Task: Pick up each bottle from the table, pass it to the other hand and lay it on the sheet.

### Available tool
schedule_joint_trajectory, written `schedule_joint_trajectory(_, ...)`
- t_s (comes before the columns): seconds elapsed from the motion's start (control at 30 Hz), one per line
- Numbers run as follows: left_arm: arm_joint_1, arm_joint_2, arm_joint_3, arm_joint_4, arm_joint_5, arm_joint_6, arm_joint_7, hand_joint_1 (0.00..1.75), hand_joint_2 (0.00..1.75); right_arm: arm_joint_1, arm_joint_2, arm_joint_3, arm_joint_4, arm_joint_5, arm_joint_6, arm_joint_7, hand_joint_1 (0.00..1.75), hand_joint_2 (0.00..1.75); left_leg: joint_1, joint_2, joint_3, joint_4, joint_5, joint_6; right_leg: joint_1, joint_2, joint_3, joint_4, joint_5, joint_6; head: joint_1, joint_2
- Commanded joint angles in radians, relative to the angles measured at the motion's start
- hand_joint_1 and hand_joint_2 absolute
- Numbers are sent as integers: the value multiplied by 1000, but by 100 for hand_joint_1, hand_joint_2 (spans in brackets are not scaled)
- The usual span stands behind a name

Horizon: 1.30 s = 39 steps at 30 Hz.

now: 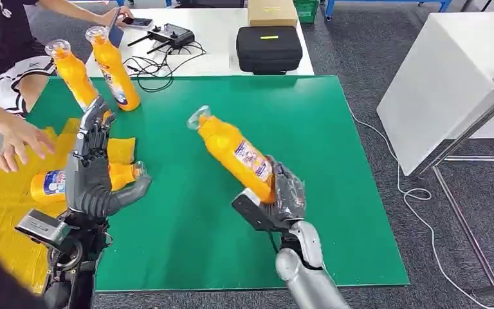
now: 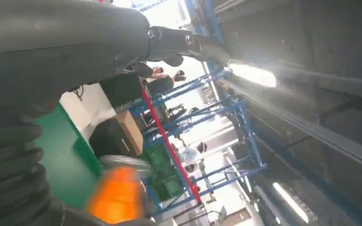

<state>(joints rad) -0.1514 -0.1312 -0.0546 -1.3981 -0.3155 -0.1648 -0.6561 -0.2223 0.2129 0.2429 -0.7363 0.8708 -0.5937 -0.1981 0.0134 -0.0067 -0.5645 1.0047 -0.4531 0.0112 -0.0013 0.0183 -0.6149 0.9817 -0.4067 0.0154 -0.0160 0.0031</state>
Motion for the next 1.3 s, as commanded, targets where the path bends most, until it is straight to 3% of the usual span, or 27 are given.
schedule_joint_trajectory(0.03,-18,-34,6,96,372,-309,158,0,175,34,37,-132,-163,-171,-94,-169,175,175,-1,-1,4,-1,-2,0,0,-3,4,-1,-2,1,0,0)
schedule_joint_trajectory(0.57,-21,-29,2,116,403,-317,185,0,175,30,38,-128,-155,-189,-104,-188,175,175,-1,1,4,-2,-1,0,0,-2,3,-1,-2,0,0,0)
schedule_joint_trajectory(0.6,-33,-28,-14,166,440,-296,291,0,175,28,35,-115,-144,-213,-103,-214,175,175,0,1,3,-1,-1,0,0,-1,3,-1,-1,0,0,0)
schedule_joint_trajectory(0.67,-67,-41,-35,289,468,-272,360,0,175,22,33,-93,-126,-234,-104,-247,175,175,0,0,5,-2,-1,0,0,-2,5,-2,-2,0,0,0)
schedule_joint_trajectory(0.8,-121,-62,-66,459,556,-266,355,0,175,-14,52,-38,-72,-219,-104,-249,175,175,-1,-1,3,-2,0,0,0,-3,3,-2,-1,0,0,0)
schedule_joint_trajectory(1.3,-185,-67,-96,637,638,-216,349,0,175,-61,88,158,42,-164,-71,-273,175,175,0,2,4,-2,-1,0,1,-1,4,-2,-1,0,0,0)
